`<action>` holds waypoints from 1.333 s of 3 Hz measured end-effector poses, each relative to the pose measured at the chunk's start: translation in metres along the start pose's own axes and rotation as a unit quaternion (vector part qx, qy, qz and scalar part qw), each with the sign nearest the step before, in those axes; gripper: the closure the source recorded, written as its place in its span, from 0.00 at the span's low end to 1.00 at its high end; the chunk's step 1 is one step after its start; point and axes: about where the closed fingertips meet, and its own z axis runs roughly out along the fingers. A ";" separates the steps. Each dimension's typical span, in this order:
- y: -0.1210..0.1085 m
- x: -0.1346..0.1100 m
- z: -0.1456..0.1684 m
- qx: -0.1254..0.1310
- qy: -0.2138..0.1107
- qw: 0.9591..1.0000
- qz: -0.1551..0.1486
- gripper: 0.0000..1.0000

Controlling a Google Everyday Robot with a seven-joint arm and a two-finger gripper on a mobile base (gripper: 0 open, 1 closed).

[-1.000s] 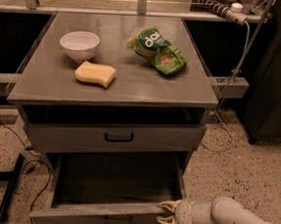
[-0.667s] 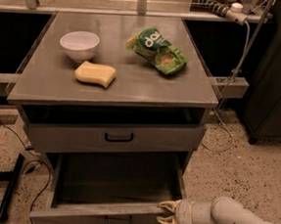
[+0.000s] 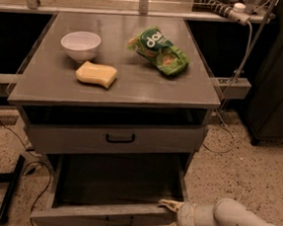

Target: Open middle drawer

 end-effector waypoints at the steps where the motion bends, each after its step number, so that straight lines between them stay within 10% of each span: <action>1: 0.016 0.004 0.002 -0.015 -0.015 1.000 0.006 0.61; 3: 0.012 -0.004 -0.007 -0.015 -0.015 1.000 0.006 1.00; 4: 0.016 -0.006 -0.010 -0.018 -0.017 1.000 0.007 1.00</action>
Offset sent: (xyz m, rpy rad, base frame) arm -0.0953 -0.0285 -0.0686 0.1531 0.1923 0.0755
